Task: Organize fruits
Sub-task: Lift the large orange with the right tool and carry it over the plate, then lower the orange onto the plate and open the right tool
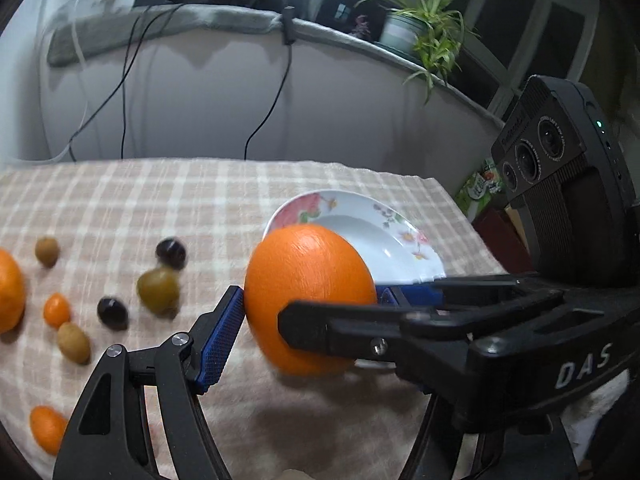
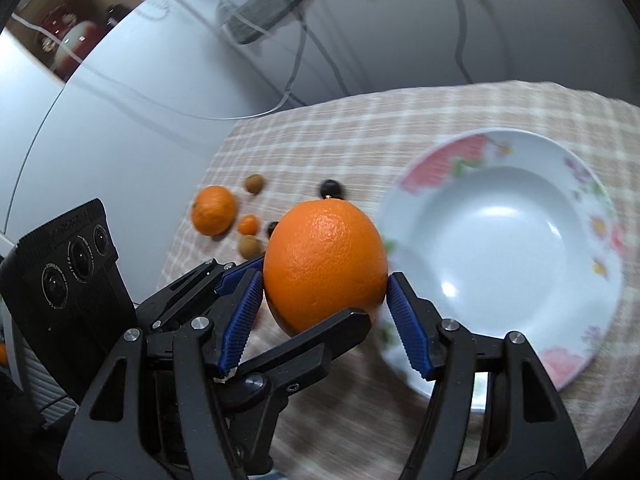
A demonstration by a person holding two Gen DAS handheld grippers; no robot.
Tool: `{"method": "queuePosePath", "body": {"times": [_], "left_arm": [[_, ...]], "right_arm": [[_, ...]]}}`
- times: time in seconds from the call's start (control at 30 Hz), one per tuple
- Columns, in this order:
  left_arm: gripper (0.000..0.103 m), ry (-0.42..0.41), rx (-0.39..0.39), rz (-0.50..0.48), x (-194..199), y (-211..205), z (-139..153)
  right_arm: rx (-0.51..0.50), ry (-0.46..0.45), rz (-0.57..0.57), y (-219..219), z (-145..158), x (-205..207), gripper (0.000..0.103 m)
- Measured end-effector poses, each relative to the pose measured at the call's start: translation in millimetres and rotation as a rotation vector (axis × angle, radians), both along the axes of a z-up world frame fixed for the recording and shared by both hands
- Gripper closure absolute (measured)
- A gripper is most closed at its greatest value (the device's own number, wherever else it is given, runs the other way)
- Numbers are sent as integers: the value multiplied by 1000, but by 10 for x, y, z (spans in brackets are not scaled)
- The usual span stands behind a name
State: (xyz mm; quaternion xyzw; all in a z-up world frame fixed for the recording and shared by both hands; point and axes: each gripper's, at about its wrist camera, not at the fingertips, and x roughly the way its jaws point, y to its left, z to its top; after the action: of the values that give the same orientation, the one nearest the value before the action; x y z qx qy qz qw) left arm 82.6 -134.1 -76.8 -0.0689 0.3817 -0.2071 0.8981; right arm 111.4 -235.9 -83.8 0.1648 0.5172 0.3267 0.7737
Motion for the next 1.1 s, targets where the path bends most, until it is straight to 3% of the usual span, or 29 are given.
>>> {"method": "queuePosePath", "body": {"times": [0.1,0.73,1.1], "left_arm": [[34,-17,24,-24,10,-123,19],[33,30,41,-92,163,-448,-105],[30,9,35,-70,65,-279,-9]], "right_arm": [[47,29,-16,-168,-34,4,36],[6,30,-95,-529,-188,-20,36],[-90,-93,-154,-572,43,-72,24]]}}
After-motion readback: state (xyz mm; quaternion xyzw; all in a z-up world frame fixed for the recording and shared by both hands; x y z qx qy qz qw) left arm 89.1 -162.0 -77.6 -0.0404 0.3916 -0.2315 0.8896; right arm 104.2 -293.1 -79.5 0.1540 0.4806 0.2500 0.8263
